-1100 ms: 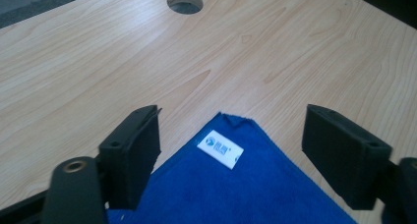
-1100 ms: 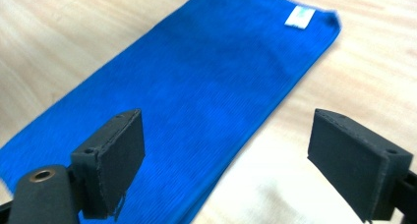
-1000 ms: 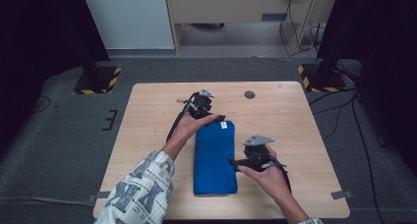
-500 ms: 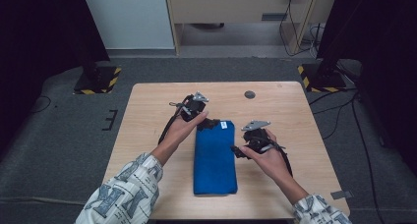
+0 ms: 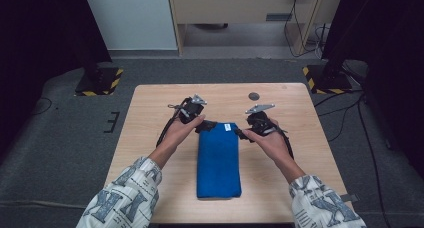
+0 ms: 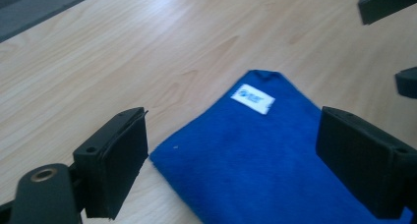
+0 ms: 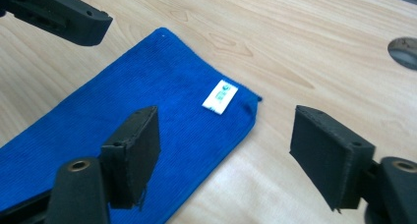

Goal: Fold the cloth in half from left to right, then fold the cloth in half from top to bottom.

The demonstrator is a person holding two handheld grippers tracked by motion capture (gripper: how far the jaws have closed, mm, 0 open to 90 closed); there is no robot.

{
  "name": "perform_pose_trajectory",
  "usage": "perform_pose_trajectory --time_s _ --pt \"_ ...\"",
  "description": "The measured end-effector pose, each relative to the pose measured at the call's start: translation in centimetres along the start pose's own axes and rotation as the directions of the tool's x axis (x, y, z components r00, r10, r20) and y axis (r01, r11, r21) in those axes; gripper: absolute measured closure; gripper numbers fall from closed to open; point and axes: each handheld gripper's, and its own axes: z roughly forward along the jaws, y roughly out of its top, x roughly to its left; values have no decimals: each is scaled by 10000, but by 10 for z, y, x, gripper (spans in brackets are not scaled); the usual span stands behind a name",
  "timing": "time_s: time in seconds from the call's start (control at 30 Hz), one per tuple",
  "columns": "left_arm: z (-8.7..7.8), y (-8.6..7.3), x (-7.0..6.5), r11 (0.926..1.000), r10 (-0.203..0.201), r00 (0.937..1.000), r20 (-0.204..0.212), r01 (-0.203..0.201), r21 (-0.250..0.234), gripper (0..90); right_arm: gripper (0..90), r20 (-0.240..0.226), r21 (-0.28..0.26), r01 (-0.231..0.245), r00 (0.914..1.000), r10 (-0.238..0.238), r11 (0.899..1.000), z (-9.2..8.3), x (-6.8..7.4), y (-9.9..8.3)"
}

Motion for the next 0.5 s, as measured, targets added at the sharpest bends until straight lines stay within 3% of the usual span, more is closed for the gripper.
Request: perform_pose_trajectory --time_s 0.13,0.37,0.43,0.5 --pt "6 -10 13 9988 -484 9988 55 484 100 155 337 61 158 87 9999 -88 9998 11 -8 9" --pt "17 -19 21 9971 -592 9981 139 585 488 188 458 187 542 260 9995 -270 9982 38 -19 15" --pt "24 -22 22 9947 -640 9979 22 636 814 201 485 250 640 -132 9996 117 9979 47 -24 15" --pt "27 -23 21 9949 -553 9984 -131 562 832 228 521 325 674 -297 9991 275 9973 54 -29 14"
